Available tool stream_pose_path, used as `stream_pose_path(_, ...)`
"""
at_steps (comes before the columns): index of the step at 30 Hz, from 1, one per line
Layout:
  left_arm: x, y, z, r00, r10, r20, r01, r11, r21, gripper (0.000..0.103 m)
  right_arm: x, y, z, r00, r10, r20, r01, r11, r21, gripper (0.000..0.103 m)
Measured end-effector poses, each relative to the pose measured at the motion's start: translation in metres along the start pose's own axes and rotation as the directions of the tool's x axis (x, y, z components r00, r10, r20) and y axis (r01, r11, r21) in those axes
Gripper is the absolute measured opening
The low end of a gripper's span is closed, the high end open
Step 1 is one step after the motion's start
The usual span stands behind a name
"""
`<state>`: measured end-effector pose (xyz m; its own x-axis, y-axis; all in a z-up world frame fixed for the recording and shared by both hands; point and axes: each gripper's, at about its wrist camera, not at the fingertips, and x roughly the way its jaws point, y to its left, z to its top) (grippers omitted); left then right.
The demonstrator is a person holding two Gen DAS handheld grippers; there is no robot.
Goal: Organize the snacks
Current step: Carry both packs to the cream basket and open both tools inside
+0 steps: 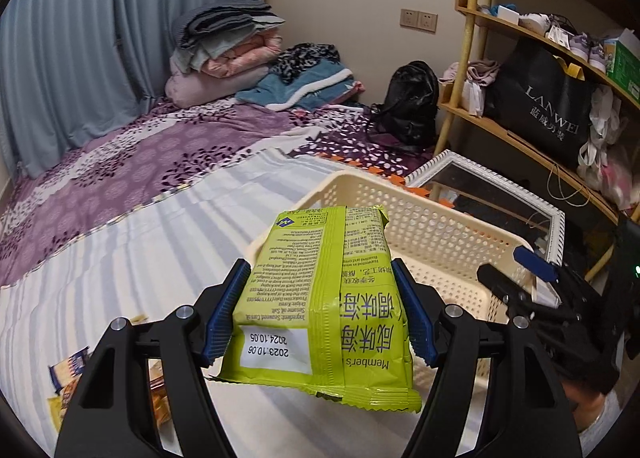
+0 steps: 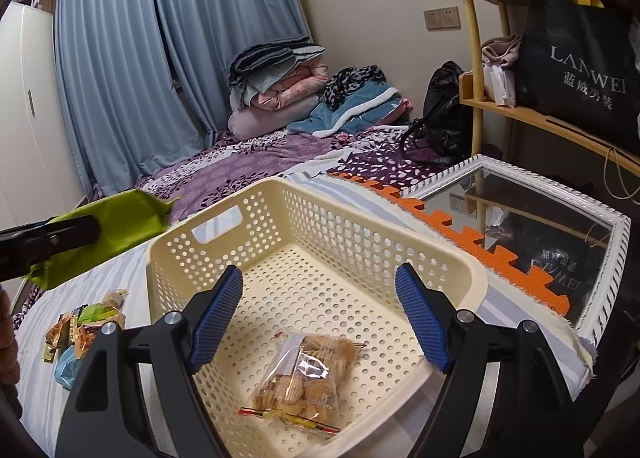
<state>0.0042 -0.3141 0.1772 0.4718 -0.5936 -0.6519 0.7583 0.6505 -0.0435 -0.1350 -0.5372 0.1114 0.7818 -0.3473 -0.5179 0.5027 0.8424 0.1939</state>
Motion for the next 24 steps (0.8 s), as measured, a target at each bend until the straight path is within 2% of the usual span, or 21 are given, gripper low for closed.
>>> stream_pose_path(4,0.025,-0.014,0.013,0.999,-0.04,0.0,0.04,0.999,-0.003,0.073,0.002,-0.003,-0.003,1.0,-0.004,-0.01,0.004,1.0,0.009,0.078)
stream_pose_path(8,0.044,-0.019,0.02,0.998,-0.055,0.007,0.055,0.998,-0.008,0.089,0.005,-0.005,-0.005,1.0,-0.01,-0.018,0.01,1.0,0.011,0.078)
stream_pose_path(15,0.042,0.006,0.011,1.0,-0.022,-0.019,0.021,0.997,-0.069,0.089,0.005,-0.004,-0.003,1.0,-0.023,-0.011,0.023,1.0,0.015,0.078)
stream_pose_path(24,0.015,0.039,-0.001,1.0,0.012,-0.007,-0.013,0.992,-0.129,0.09,0.001,0.023,-0.002,1.0,0.006,-0.02,-0.007,0.999,-0.032,0.079)
